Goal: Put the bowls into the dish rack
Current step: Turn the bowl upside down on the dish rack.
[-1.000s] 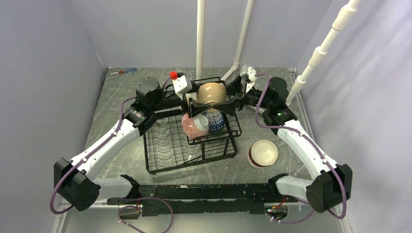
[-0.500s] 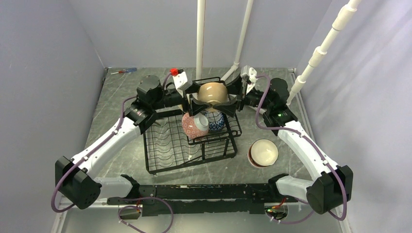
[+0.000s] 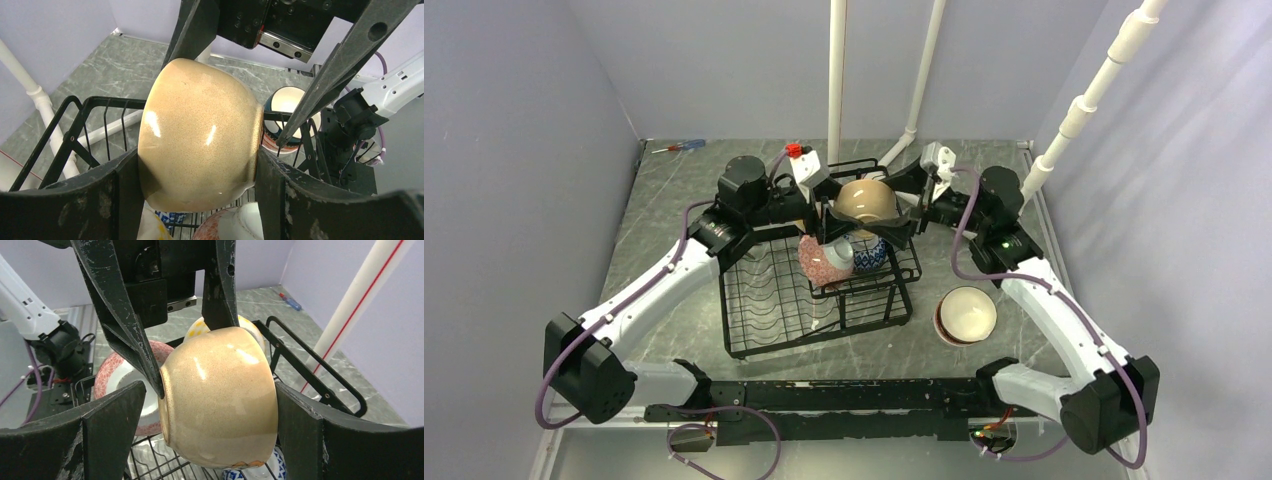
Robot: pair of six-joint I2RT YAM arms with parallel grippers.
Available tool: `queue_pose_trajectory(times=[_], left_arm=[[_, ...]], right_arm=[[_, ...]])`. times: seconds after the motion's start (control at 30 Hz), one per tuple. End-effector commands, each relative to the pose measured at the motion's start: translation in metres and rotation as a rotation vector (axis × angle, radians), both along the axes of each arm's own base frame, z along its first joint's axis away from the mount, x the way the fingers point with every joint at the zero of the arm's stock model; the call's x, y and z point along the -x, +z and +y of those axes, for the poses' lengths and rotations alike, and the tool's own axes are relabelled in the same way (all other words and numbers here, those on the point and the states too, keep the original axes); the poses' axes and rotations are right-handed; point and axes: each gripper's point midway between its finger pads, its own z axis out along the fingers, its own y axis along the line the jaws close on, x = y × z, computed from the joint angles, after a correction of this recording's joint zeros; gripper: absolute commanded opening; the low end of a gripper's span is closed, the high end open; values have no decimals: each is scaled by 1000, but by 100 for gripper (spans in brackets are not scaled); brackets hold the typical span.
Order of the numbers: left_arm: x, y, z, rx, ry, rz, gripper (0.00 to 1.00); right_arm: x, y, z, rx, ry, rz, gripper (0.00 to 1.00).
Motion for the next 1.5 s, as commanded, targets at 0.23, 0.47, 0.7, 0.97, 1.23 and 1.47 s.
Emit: queue_pose_trajectory(times=[0.23, 0.47, 0.7, 0.97, 1.23, 1.47], left_arm=[[-2, 71, 2, 162, 39, -87, 3], [-15, 84, 7, 183, 75, -44, 3], [-25, 100, 31, 270, 124, 66, 3], [-10, 108, 57, 299, 165, 164, 3], [12, 102, 80, 294, 267, 243, 3], [26, 73, 103, 277, 387, 333, 3]], right_arm=[[9, 45, -29, -152, -186, -168, 100], [15, 58, -47, -239, -284, -218, 100], [14, 51, -44, -229, -269, -187, 100], [12, 44, -40, -217, -252, -160, 100], [11, 37, -37, -211, -236, -139, 100], [10, 32, -34, -202, -220, -125, 100]])
